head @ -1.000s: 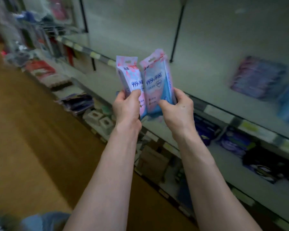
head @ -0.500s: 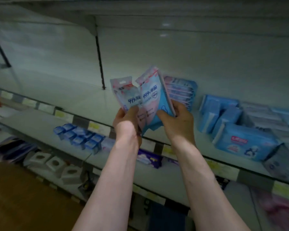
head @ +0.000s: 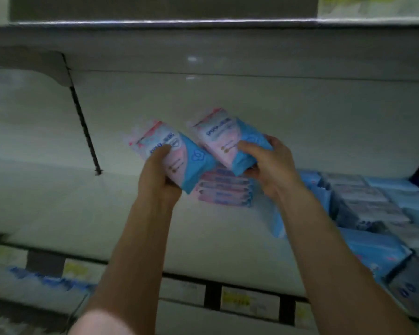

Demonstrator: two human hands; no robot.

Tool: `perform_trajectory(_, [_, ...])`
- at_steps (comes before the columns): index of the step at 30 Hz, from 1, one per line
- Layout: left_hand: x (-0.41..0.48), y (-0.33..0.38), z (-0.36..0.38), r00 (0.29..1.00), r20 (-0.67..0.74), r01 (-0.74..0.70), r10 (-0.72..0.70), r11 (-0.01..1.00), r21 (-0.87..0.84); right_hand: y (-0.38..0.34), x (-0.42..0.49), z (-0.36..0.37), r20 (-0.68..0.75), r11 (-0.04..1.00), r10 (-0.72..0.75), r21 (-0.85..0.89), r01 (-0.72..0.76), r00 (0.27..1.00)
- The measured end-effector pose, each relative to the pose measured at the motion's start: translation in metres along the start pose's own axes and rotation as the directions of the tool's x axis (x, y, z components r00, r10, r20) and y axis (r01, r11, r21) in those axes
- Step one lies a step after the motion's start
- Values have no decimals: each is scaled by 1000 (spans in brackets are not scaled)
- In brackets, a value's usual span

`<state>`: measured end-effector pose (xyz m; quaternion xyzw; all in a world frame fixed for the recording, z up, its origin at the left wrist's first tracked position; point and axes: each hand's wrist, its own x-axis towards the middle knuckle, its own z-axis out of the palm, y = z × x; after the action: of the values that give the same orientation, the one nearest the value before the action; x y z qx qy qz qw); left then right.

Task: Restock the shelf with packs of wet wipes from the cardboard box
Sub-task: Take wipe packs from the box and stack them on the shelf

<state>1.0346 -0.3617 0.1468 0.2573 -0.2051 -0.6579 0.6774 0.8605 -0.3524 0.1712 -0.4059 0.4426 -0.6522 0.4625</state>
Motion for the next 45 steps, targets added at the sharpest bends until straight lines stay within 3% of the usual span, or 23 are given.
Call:
perform_trajectory(4, [30,29,16,980,176,82,-89,996,47,-7,53,-5,64,993,114,-23,-113,991])
perform_trajectory(7, [51,33,35,960,188,159,-209,955,249,-6,76,-5,178,966,254,-94,-241,951])
perform_trajectory(10, [70,32,47,954,165,180,-248,922,344,-7,88,-4,141,953,290,-127,-274,946])
perform_trajectory(13, [83,27,51,959,79,221,-273,893,392,-6,102,-6,50,923,224,-331,-195,973])
perform_trajectory(17, [93,17,47,969,-14,225,-248,853,471,3,112,-4,71,776,58,-631,-1,996])
perform_trajectory(21, [93,9,40,972,-73,231,-225,836,498,22,115,-9,93,647,-68,-754,115,993])
perform_trajectory(25, [91,3,36,974,-110,225,-197,822,523,29,110,-12,6,614,-112,-786,73,994])
perform_trajectory(26, [91,2,36,976,-120,217,-181,823,525,30,110,-14,-6,575,-111,-816,59,994])
perform_trajectory(28, [92,1,35,980,-127,195,-151,828,525,29,107,-13,3,399,-154,-914,65,988])
perform_trajectory(31, [93,-2,37,984,-140,167,-109,835,525,27,102,-5,146,145,-299,-970,196,943])
perform_trajectory(34, [90,-5,43,987,-155,114,-32,821,560,30,95,5,307,46,-278,-942,331,910])
perform_trajectory(37, [87,-6,52,986,-154,46,70,769,638,32,94,6,280,119,-150,-947,299,948])
perform_trajectory(40, [83,-4,59,975,-146,-23,165,736,676,23,93,4,267,211,-188,-929,304,945])
perform_trajectory(42, [84,-3,62,978,-135,-47,159,798,601,15,89,4,213,392,-214,-876,283,953])
perform_trajectory(45, [82,-5,65,992,-123,41,8,920,389,4,79,1,133,732,-83,-664,150,988])
